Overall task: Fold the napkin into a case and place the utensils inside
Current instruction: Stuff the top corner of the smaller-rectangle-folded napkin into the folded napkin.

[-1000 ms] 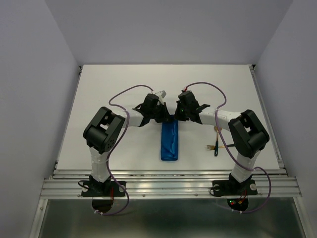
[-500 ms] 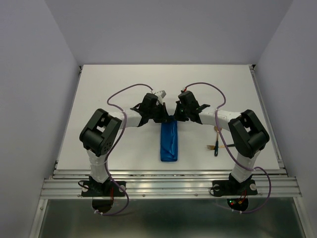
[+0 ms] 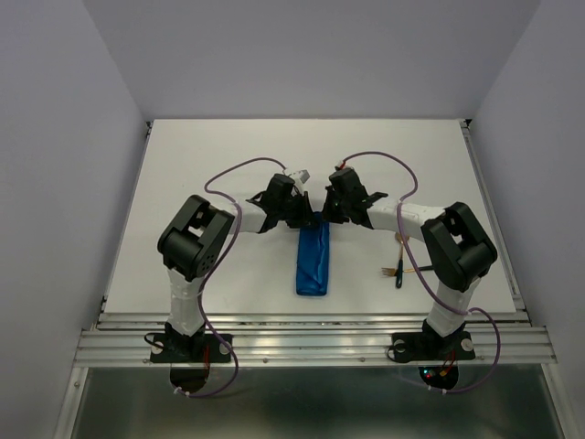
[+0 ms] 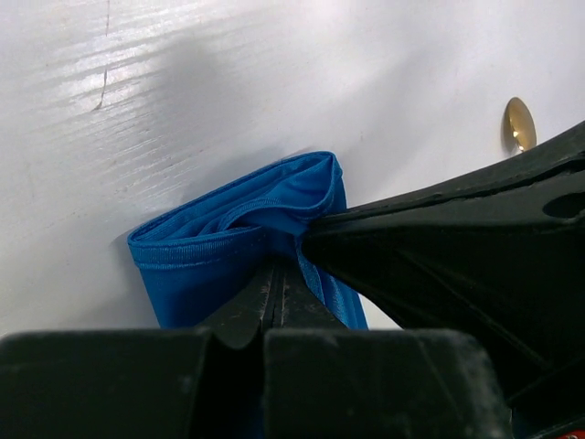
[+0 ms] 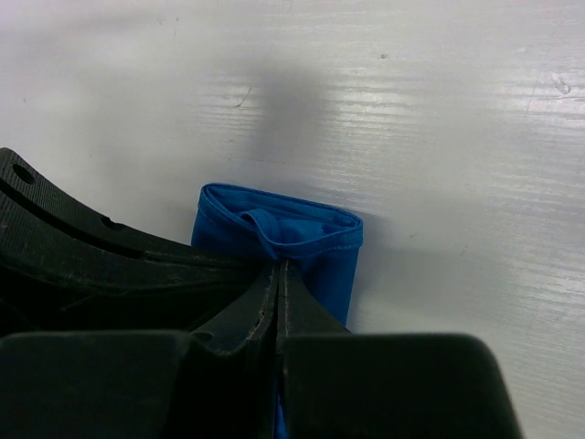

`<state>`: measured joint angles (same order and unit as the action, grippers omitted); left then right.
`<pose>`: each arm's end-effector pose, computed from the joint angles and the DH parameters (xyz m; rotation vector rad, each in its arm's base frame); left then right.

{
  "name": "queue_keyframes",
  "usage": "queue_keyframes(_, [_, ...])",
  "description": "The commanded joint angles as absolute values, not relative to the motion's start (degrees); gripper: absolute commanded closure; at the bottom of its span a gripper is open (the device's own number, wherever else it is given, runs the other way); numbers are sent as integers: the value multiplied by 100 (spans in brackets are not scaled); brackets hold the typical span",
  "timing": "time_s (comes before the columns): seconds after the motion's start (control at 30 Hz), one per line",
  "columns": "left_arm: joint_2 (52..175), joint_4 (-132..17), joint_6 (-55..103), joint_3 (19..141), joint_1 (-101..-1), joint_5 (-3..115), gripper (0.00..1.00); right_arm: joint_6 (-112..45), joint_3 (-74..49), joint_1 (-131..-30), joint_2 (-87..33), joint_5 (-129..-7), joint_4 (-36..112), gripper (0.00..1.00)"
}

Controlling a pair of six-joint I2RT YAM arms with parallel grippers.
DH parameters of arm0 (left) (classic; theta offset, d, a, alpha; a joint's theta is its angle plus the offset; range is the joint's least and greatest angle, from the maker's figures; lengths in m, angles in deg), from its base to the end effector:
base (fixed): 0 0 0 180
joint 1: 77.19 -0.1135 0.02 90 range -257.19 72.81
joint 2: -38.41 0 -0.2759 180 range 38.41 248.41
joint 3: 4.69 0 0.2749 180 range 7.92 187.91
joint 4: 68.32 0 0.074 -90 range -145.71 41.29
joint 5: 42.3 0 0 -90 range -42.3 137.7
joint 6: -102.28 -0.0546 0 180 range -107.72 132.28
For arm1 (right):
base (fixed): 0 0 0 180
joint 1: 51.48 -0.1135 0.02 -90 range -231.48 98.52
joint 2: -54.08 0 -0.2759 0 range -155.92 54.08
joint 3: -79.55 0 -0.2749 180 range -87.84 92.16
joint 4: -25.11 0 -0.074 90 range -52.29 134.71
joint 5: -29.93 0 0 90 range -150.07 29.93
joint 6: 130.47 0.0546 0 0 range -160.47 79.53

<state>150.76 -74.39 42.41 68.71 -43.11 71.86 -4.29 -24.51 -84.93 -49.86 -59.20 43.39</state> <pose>0.3541 -0.2666 0.1286 0.3443 2.2712 -1.0737 0.3493 0.2297 0.1593 0.0659 2.4508 0.5463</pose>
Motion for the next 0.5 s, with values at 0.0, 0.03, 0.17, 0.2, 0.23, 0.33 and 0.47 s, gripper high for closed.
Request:
queue_keyframes(0.0, [15258, -7531, 4278, 6961, -4274, 7099, 100, -505, -2271, -8541, -4699, -6119, 4369, 99])
queue_keyframes(0.03, [15275, -7540, 4287, 6970, -4265, 7073, 100, -505, -2280, -8541, -4690, -6130, 4369, 99])
queue_keyframes(0.17, [15319, -7514, 4287, 7005, -4265, 7003, 100, -514, -2271, -8541, -4655, -6218, 4422, 99])
queue_keyframes(0.2, [15328, -7514, 4278, 7005, -4265, 6994, 100, -514, -2271, -8541, -4638, -6235, 4431, 99])
queue_keyframes(0.23, [15354, -7514, 4278, 7023, -4265, 6994, 100, -532, -2271, -8541, -4612, -6235, 4439, 99])
queue_keyframes(0.33, [15407, -7522, 4269, 7040, -4265, 7011, 100, -549, -2262, -8541, -4559, -6209, 4483, 99])
queue_keyframes(0.47, [15442, -7514, 4278, 7058, -4265, 7003, 100, -576, -2280, -8541, -4681, -6226, 4527, 99])
